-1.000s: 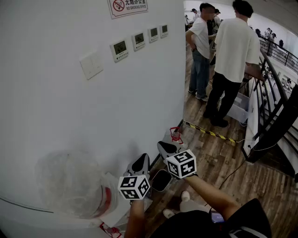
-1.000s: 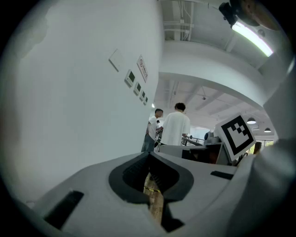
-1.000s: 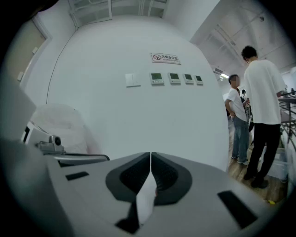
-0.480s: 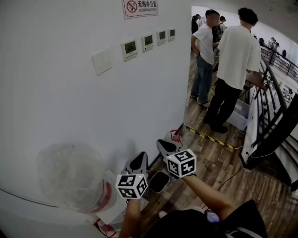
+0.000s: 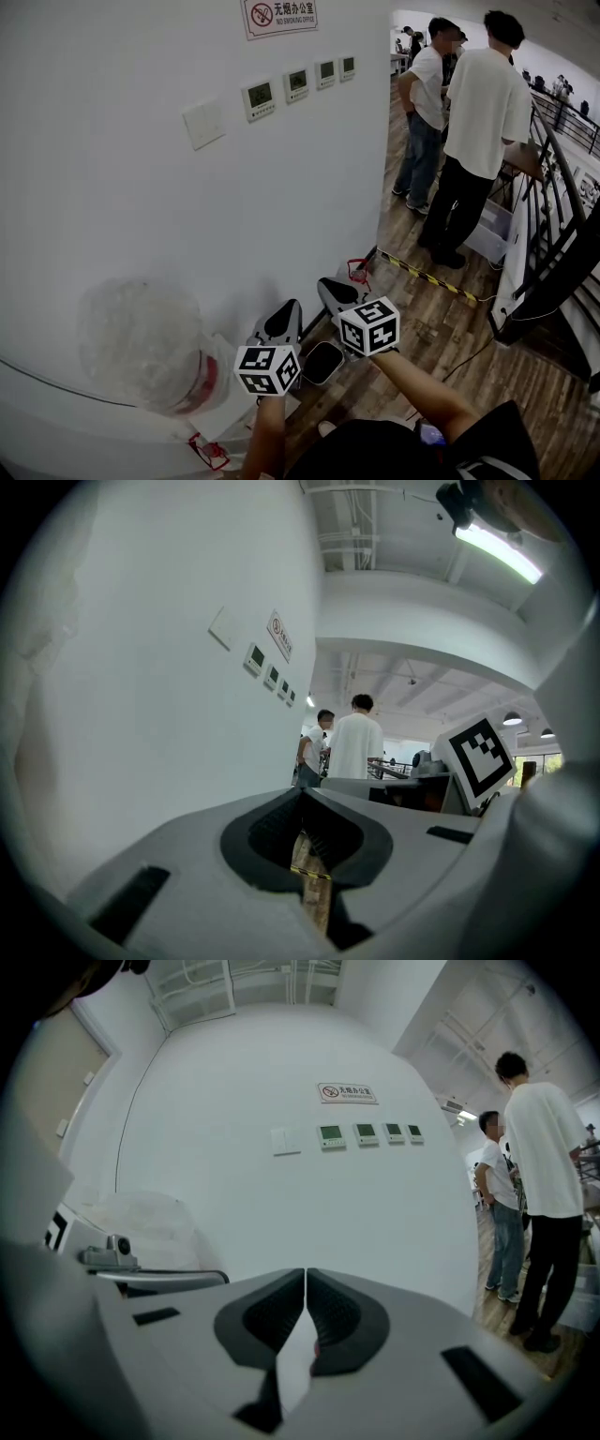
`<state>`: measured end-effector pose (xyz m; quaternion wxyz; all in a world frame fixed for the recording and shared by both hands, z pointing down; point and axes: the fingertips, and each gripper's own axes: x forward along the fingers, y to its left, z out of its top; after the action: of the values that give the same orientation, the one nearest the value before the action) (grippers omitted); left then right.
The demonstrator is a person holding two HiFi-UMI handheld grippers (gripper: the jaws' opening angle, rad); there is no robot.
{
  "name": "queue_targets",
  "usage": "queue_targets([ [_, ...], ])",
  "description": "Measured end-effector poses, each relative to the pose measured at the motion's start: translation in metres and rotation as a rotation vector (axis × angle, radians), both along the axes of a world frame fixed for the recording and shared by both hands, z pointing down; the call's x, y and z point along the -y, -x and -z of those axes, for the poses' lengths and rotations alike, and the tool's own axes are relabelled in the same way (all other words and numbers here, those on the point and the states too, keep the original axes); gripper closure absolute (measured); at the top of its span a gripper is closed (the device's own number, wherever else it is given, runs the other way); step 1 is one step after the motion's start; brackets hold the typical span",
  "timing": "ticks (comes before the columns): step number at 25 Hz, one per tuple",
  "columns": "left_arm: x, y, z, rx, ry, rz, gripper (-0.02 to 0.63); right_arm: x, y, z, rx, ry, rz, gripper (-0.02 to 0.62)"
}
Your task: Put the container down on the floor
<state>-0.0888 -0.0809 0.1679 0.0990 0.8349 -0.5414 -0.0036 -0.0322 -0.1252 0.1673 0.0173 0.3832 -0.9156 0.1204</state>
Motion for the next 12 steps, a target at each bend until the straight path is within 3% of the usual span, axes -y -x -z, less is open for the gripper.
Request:
queue_targets([
  [12, -0.021, -0.047, 0.016, 0.022, -0.038, 0.032, 0.588, -0.022, -0.043, 0.018, 0.007, -0.037, 0.036, 0.563],
])
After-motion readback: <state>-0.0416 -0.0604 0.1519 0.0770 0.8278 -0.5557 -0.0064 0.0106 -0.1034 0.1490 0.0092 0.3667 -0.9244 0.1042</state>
